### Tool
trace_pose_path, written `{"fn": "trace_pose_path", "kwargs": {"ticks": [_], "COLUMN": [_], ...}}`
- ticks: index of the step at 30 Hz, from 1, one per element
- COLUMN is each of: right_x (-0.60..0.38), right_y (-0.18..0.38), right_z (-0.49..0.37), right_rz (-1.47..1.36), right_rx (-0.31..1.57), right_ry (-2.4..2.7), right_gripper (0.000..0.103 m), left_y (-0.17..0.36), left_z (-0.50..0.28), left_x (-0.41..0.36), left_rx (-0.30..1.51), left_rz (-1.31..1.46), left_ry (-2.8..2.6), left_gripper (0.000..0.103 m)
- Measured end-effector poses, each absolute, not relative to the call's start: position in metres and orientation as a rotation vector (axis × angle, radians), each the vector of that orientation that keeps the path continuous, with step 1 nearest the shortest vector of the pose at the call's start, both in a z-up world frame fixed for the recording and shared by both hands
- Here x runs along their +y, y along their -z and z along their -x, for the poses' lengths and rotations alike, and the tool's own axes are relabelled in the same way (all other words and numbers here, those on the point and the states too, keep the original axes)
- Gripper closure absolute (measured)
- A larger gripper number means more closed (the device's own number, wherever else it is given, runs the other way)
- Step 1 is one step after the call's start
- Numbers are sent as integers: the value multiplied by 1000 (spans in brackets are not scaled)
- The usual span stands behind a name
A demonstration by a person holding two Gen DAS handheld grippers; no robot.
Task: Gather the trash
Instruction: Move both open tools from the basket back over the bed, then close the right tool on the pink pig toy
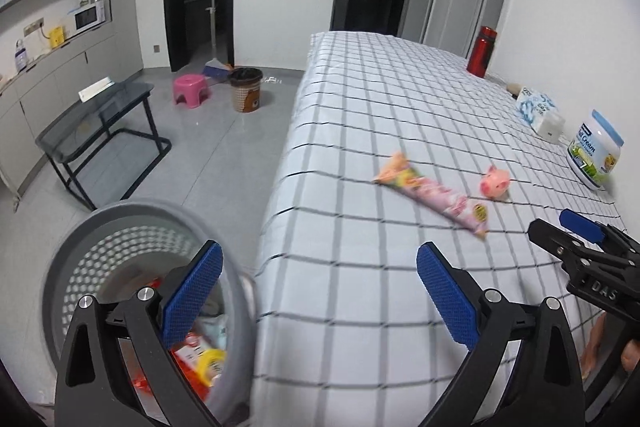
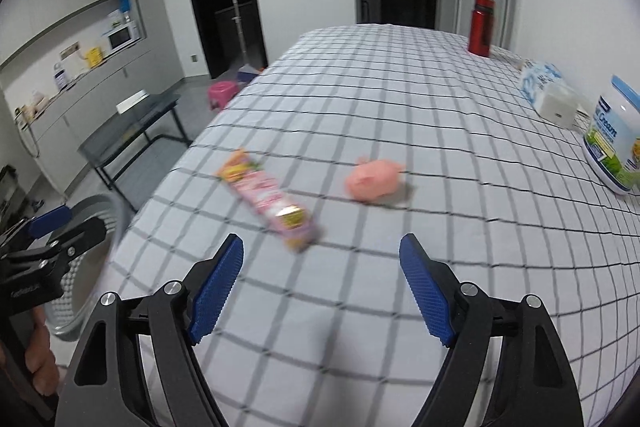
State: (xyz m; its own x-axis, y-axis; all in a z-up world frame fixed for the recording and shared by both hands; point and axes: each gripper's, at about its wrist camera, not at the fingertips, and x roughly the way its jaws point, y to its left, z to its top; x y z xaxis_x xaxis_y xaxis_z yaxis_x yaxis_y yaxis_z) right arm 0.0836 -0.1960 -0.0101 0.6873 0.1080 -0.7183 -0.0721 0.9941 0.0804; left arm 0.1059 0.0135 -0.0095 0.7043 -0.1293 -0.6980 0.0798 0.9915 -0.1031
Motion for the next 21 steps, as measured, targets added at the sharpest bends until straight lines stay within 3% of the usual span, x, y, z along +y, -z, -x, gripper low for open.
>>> {"fn": "trace_pose_path", "kwargs": {"ticks": [21], "right_x": [-232], "right_y": [46], "right_z": [-182], "right_rz": [-27], "right_rx": [905], "right_ry": [-130], "right_gripper": [26], "left_y": [32], "left_z": [-143], "left_x": [-53], "left_rx": [848], "left_rz": [65], "left_ry": [55], "left_gripper": [7]}}
